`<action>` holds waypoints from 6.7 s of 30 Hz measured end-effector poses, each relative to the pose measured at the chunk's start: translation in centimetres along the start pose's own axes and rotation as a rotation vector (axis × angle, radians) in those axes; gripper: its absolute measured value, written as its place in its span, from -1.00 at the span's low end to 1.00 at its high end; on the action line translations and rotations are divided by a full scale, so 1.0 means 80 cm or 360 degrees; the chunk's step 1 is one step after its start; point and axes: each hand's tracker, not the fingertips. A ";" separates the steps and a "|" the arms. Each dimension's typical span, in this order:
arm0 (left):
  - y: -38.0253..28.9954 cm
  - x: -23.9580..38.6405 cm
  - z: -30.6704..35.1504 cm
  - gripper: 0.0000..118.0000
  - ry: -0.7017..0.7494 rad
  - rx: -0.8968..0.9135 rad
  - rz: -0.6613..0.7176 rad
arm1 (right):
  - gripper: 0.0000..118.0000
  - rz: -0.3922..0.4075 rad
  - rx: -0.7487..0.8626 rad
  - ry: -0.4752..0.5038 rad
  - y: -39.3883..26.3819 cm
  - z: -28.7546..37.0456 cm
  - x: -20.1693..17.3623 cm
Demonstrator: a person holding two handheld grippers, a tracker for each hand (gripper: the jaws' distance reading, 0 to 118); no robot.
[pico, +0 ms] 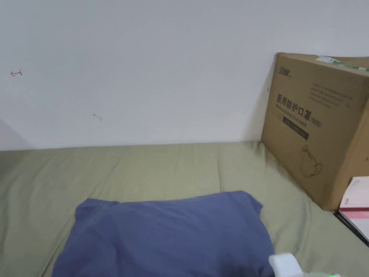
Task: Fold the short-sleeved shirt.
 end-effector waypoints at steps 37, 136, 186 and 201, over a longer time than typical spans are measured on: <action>-0.117 0.094 0.295 0.36 -0.0125 0.1042 -0.0203 | 0.15 -0.0272 0.1225 0.0015 -0.089 0.303 -0.084; 0.024 0.035 0.012 0.81 -0.0359 -0.0127 0.0173 | 0.72 -0.0246 0.0292 -0.0334 0.058 0.047 0.041; -0.008 0.068 0.020 -0.95 0.0090 -0.0169 -0.0435 | -0.93 -0.0610 0.0037 0.0036 -0.043 0.099 0.069; -0.033 0.055 0.011 -0.95 0.0127 -0.0326 -0.0309 | -0.96 -0.0398 -0.0293 -0.0037 -0.041 0.034 0.114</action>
